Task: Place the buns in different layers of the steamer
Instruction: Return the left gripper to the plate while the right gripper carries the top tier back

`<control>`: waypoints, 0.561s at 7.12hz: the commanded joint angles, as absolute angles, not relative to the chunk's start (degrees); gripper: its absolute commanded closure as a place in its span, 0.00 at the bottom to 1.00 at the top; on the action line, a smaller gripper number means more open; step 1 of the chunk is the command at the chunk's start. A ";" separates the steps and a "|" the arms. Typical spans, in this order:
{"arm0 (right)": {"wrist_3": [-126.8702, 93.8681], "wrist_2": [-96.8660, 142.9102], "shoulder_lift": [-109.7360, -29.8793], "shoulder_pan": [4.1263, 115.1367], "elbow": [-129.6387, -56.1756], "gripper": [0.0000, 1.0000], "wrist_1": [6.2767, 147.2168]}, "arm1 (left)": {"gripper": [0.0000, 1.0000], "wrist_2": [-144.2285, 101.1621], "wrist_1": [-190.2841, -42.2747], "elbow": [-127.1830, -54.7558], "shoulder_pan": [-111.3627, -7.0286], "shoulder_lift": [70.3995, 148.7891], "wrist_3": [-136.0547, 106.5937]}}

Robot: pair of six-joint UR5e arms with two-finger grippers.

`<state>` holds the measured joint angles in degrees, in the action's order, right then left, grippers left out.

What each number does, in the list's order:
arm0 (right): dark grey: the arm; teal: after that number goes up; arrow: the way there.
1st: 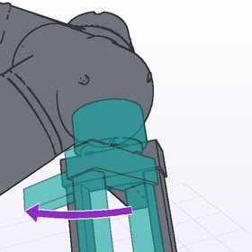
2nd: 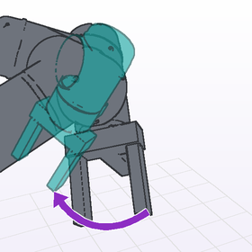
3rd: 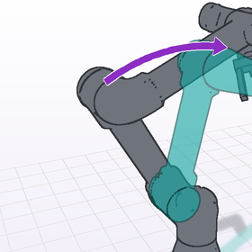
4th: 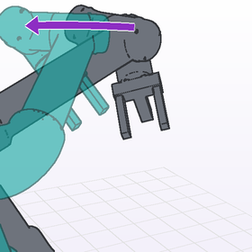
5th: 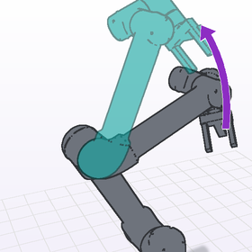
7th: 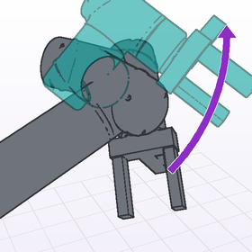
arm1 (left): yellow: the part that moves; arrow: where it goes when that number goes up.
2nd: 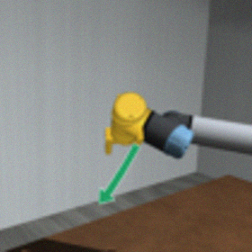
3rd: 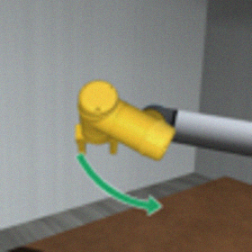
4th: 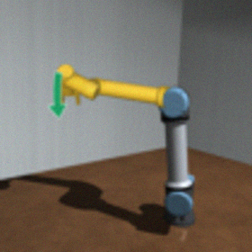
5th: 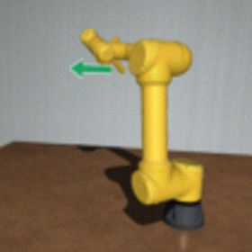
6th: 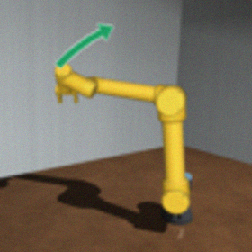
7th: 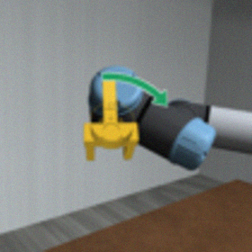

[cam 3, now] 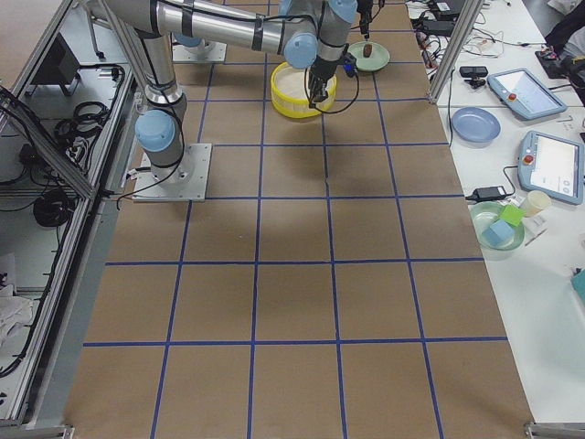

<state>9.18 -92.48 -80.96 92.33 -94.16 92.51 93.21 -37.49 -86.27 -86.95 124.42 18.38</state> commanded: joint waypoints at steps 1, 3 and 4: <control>0.21 -90.79 -77.45 100.08 -94.22 1.00 95.96 | 0.01 87.82 -33.60 -85.34 -86.48 128.91 19.33; -5.26 -91.49 -73.49 104.92 -94.31 1.00 100.17 | 0.04 87.89 -31.03 -85.34 -86.48 131.74 20.21; -6.06 -92.02 -72.08 105.64 -94.48 1.00 100.80 | 0.06 88.24 -31.03 -85.34 -86.31 132.10 23.09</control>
<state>-4.34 -91.42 -74.05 103.79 -94.33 99.27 88.09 -31.44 -85.37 -86.44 131.21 20.68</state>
